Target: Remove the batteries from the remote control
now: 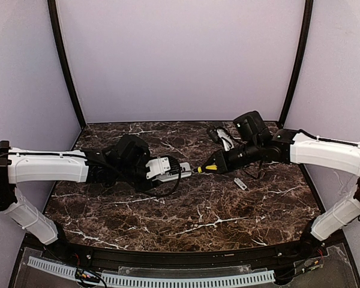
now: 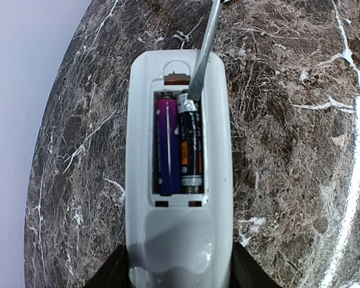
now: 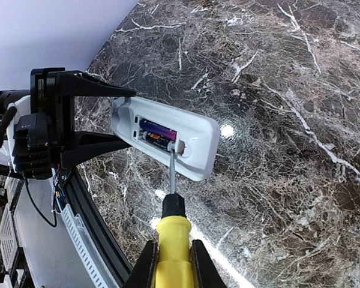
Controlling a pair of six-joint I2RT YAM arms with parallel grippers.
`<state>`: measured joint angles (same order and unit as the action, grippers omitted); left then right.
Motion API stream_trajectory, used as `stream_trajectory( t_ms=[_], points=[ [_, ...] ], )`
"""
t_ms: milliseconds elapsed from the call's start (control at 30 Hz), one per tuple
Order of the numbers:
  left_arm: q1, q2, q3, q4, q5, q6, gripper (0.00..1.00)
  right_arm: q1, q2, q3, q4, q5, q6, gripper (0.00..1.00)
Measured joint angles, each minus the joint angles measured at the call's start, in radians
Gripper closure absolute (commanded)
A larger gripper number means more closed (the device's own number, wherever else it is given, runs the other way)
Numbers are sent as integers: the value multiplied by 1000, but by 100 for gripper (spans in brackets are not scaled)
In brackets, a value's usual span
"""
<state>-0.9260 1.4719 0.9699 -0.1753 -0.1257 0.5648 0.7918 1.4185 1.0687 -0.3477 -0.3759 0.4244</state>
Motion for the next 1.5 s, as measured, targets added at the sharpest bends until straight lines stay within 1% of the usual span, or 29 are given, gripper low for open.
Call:
stream_trajectory(
  t_ms=[267, 467, 600, 867, 1133, 1367, 1500],
  points=[
    [-21, 29, 10, -6, -11, -21, 100, 2, 12, 14, -45, 33, 0, 100],
    [-77, 93, 21, -6, -19, -59, 100, 2, 14, 10, -95, 56, 6, 100],
    [-102, 128, 24, -6, -15, -94, 100, 4, 11, -23, -109, 58, 21, 100],
    [-138, 190, 24, 2, 43, -158, 100, 16, -21, -119, -113, 54, 53, 100],
    [-149, 193, 24, 20, 57, -177, 100, 18, -40, -134, -120, 59, 64, 100],
    [-174, 197, 23, 24, 18, -164, 100, 18, -40, -132, -134, 58, 64, 100],
    [-190, 220, 31, 26, -13, -154, 100, 18, -40, -119, -171, 60, 68, 100]
  ],
)
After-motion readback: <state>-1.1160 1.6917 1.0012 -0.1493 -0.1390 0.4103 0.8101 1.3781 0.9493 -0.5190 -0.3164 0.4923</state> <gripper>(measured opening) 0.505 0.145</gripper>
